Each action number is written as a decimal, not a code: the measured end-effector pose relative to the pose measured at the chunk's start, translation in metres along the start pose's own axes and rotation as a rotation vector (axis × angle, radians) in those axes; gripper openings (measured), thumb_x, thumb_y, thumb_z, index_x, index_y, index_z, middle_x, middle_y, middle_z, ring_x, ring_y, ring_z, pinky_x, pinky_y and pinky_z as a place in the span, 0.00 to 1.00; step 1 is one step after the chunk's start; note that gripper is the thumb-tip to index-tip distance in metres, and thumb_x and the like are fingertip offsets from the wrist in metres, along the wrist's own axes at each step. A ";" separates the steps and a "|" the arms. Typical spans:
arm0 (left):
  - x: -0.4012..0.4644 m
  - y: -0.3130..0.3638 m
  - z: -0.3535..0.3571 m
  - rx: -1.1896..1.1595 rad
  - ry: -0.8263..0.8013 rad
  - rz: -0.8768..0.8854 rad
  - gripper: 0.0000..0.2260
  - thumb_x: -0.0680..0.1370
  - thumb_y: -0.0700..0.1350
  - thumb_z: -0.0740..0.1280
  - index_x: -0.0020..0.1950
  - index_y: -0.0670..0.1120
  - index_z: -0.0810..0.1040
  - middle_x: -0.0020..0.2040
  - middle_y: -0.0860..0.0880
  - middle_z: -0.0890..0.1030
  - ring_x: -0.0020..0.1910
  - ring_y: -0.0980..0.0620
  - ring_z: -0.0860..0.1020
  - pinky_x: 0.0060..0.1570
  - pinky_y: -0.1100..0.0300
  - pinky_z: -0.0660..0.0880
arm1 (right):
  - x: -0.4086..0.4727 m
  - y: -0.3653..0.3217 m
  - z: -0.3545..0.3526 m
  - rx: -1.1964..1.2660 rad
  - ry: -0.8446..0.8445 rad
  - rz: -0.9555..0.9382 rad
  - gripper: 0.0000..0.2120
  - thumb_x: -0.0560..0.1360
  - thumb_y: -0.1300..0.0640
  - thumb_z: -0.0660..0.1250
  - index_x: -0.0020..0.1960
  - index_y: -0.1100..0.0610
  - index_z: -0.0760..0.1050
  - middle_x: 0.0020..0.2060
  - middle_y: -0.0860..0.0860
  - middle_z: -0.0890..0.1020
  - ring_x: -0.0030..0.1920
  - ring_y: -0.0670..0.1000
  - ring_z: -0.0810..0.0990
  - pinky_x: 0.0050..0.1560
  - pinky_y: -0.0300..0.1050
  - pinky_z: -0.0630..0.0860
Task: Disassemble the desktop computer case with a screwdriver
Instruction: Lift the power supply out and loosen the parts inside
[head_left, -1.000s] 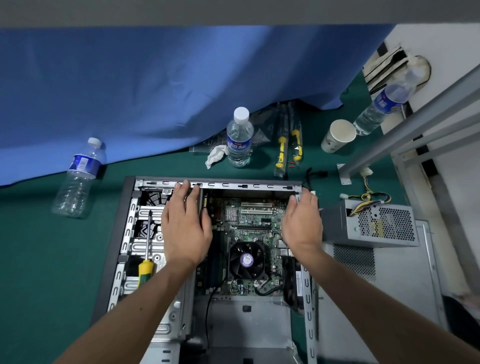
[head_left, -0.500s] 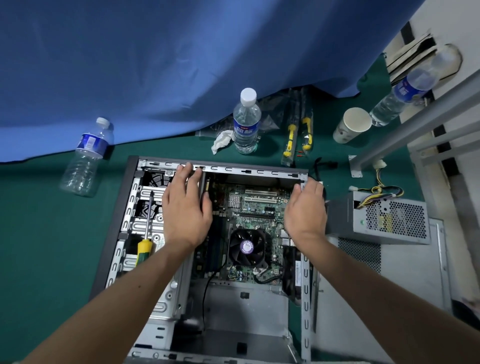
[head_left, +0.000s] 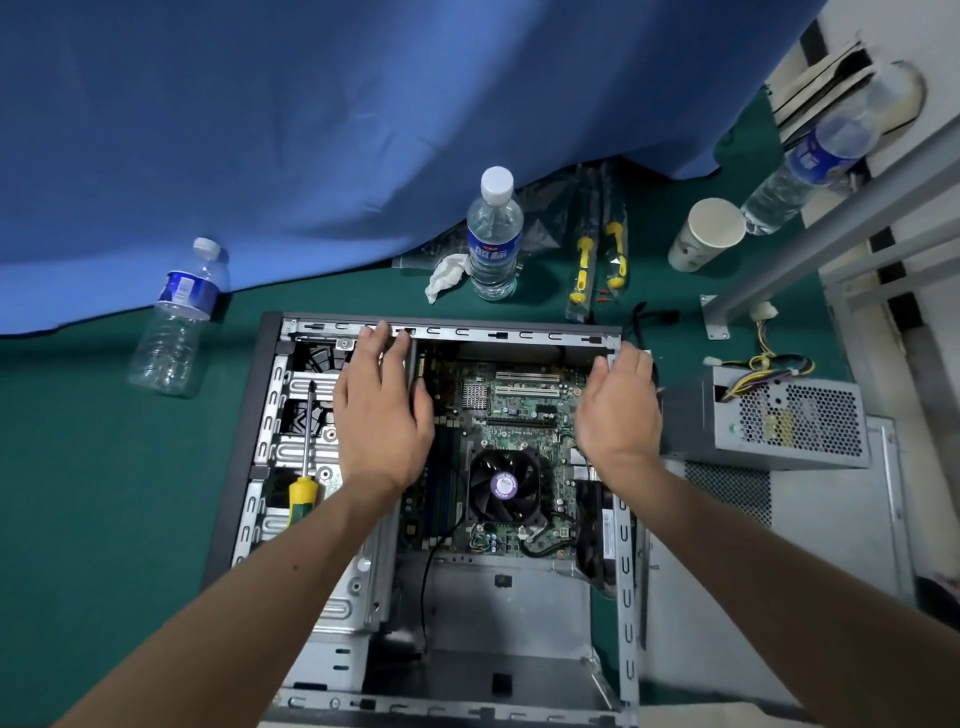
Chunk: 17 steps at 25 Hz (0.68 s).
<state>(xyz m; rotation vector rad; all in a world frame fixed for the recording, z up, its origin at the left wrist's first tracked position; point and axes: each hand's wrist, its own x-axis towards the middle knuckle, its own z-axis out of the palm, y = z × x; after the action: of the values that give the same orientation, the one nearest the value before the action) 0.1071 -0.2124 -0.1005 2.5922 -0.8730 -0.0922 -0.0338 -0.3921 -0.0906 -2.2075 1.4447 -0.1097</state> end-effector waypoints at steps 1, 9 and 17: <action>0.001 -0.001 -0.001 0.007 -0.004 0.006 0.21 0.80 0.47 0.61 0.73 0.43 0.67 0.76 0.44 0.64 0.77 0.46 0.59 0.74 0.47 0.58 | 0.000 -0.001 0.000 -0.003 -0.005 0.002 0.20 0.84 0.52 0.51 0.71 0.62 0.64 0.66 0.58 0.69 0.61 0.60 0.74 0.56 0.55 0.71; -0.003 0.005 -0.008 -0.018 -0.026 0.252 0.22 0.77 0.42 0.65 0.71 0.43 0.72 0.71 0.39 0.69 0.72 0.41 0.64 0.72 0.42 0.62 | -0.001 0.001 0.001 -0.005 0.020 -0.002 0.19 0.84 0.51 0.49 0.68 0.62 0.65 0.63 0.57 0.70 0.56 0.59 0.75 0.51 0.52 0.69; -0.053 0.085 0.035 0.299 -0.701 0.777 0.16 0.77 0.47 0.65 0.63 0.43 0.76 0.64 0.42 0.72 0.65 0.42 0.65 0.72 0.44 0.57 | 0.000 0.002 0.002 0.006 0.055 -0.027 0.19 0.84 0.52 0.50 0.68 0.63 0.65 0.63 0.59 0.71 0.57 0.62 0.75 0.52 0.52 0.70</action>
<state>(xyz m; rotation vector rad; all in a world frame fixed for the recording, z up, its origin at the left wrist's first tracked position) 0.0102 -0.2547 -0.1023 2.2618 -2.2168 -0.7113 -0.0352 -0.3924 -0.0930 -2.2352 1.4422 -0.1845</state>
